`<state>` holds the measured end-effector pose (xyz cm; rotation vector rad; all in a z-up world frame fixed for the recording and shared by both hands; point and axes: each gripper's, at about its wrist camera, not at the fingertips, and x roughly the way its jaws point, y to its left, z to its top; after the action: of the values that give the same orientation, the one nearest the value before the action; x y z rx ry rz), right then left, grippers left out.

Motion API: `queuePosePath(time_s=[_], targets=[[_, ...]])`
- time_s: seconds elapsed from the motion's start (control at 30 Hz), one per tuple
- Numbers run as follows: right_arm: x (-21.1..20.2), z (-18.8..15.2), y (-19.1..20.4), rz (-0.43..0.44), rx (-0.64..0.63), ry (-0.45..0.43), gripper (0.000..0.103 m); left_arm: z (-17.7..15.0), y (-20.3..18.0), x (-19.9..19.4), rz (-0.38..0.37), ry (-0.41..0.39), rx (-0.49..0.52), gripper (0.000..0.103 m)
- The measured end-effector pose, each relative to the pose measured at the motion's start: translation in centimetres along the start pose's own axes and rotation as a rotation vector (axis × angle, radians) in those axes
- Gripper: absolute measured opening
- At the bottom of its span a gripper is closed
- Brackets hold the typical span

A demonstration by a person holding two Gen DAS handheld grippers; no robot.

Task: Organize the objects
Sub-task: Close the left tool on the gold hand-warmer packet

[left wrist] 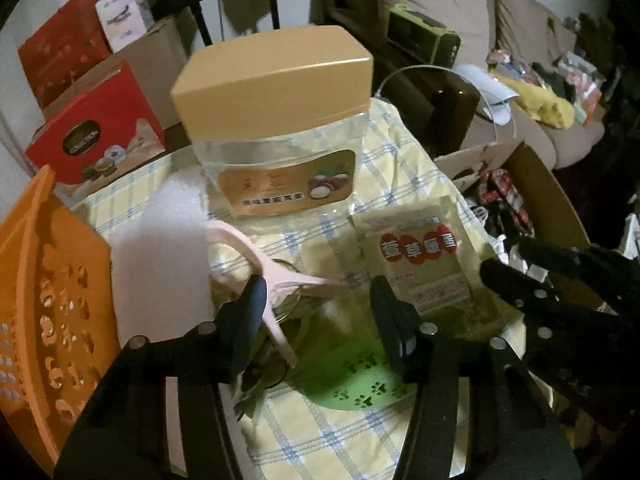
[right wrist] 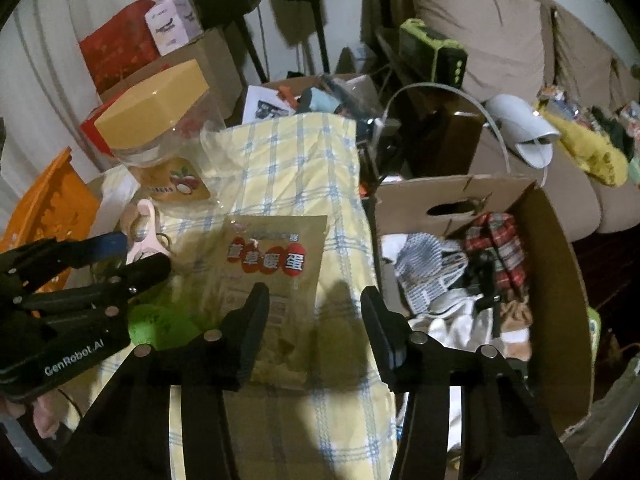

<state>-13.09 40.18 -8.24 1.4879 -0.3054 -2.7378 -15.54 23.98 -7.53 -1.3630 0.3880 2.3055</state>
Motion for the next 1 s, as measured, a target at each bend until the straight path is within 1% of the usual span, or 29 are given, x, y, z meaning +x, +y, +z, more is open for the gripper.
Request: queuePosePath(time_s=[0.17,0.23,0.3,0.43,0.6,0.63,0.77,0.83,0.87,0.93,1.0], targets=[[1.4,0.4,-1.1,0.079,0.050,0.038,0.048,0.4,-0.7,1.0,-0.030,0.045,0.012,0.050],[1.8,0.4,-1.6,0.125,0.075,0.048,0.046,0.6,-0.9,1.5,-0.059,0.072,0.011,0.050],[2.0,0.3,-2.0,0.159,0.098,0.056,0.046,0.7,-0.8,2.3,-0.104,0.107,-0.006,0.050],[2.2,0.1,-2.3,0.179,0.106,0.063,0.045,0.9,-0.7,3.1,-0.106,0.133,-0.019,0.045],[2.3,0.2,-1.9,0.188,0.084,0.065,0.043,0.9,-0.8,3.8,-0.116,0.149,-0.026,0.045],[2.3,0.2,-1.7,0.190,0.076,0.067,0.041,1.0,-0.8,3.9,-0.119,0.150,-0.029,0.045],[2.5,0.1,-1.5,0.211,0.079,0.069,0.038,1.0,-1.0,4.0,-0.141,0.161,-0.036,0.045],[2.5,0.1,-1.5,0.225,0.087,0.072,0.033,0.9,-1.1,4.1,-0.175,0.177,-0.042,0.042],[2.6,0.0,-1.5,0.233,0.086,0.077,0.031,1.0,-1.1,4.1,-0.175,0.173,-0.045,0.042],[2.6,-0.1,-1.5,0.247,0.085,0.083,0.023,1.1,-1.3,4.1,-0.184,0.175,-0.052,0.042],[2.6,-0.2,-1.5,0.277,0.092,0.088,0.020,1.1,-1.2,4.1,-0.212,0.181,-0.074,0.041]])
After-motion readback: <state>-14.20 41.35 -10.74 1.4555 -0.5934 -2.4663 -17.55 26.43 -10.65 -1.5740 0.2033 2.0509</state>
